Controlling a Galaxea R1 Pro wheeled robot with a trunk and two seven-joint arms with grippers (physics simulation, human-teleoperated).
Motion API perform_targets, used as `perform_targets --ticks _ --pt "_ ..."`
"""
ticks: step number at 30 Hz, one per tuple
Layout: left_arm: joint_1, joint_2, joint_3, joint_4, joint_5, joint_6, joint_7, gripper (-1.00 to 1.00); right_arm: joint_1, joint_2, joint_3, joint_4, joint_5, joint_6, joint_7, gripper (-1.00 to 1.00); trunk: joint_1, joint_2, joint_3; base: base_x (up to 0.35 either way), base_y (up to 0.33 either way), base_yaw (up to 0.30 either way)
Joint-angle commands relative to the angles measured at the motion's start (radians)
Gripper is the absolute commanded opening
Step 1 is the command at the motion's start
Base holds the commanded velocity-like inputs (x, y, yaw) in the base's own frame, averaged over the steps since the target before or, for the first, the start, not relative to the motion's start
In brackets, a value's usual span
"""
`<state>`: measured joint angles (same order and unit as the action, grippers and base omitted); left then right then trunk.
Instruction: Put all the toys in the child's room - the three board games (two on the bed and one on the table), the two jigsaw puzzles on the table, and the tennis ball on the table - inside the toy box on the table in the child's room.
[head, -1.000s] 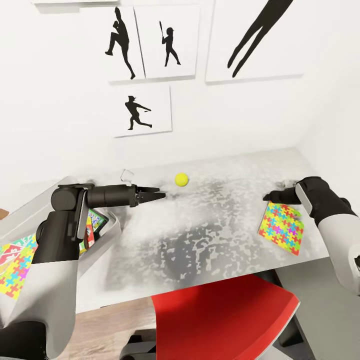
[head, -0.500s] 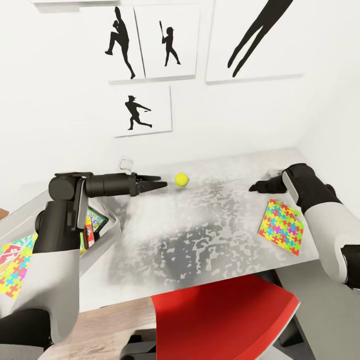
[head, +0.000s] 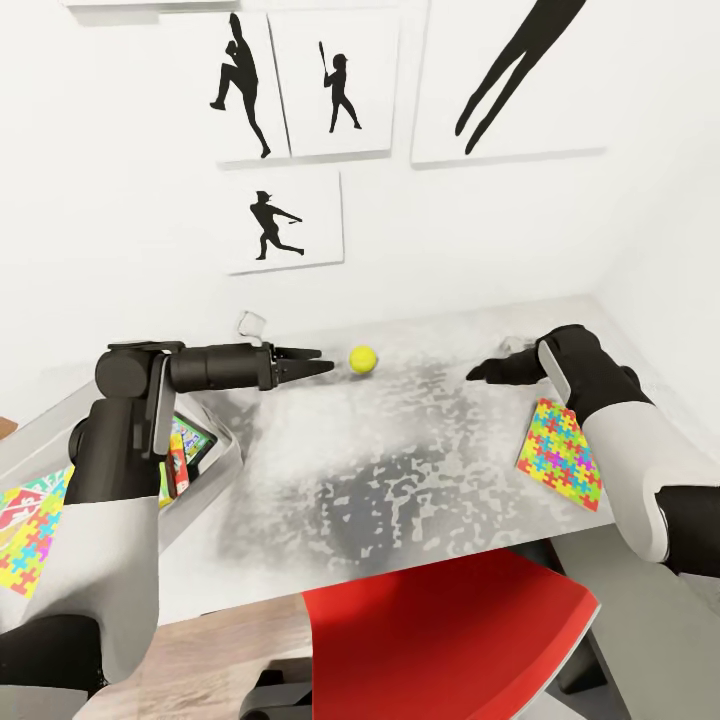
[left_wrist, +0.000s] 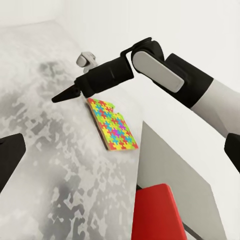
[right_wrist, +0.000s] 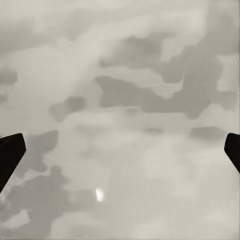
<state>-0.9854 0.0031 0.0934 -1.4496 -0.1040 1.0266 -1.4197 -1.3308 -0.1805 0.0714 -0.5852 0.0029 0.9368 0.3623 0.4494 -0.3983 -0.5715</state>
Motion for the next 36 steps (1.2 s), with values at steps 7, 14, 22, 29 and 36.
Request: perform_targets --ticks 7,14,22,29,36 --pt "-0.001 -0.001 0.002 -0.001 -0.01 0.01 -0.01 1.0 -0.001 -0.001 0.005 -0.001 0.0 0.004 0.042 1.0 0.001 -0.002 -0.001 0.0 0.0 0.0" --pt "-0.001 -0.001 0.001 -0.002 -0.01 0.01 -0.01 1.0 -0.001 -0.001 -0.004 -0.001 0.0 0.009 0.082 1.0 0.001 -0.002 -0.001 0.0 0.0 0.0" --pt "-0.001 -0.002 0.002 -0.002 -0.01 0.01 -0.01 1.0 -0.001 -0.001 -0.022 -0.001 0.001 0.013 0.111 1.0 0.001 -0.002 -0.001 0.0 0.0 0.0" --pt "-0.001 -0.003 0.001 -0.003 -0.01 0.01 -0.01 1.0 -0.002 -0.002 -0.031 -0.001 0.002 0.015 0.103 1.0 0.001 -0.002 -0.001 0.0 0.0 0.0" --pt "-0.001 -0.003 0.0 -0.003 -0.01 0.01 -0.01 1.0 -0.003 -0.01 -0.035 -0.002 0.001 0.016 0.086 1.0 0.001 -0.002 -0.001 0.0 0.0 0.0"
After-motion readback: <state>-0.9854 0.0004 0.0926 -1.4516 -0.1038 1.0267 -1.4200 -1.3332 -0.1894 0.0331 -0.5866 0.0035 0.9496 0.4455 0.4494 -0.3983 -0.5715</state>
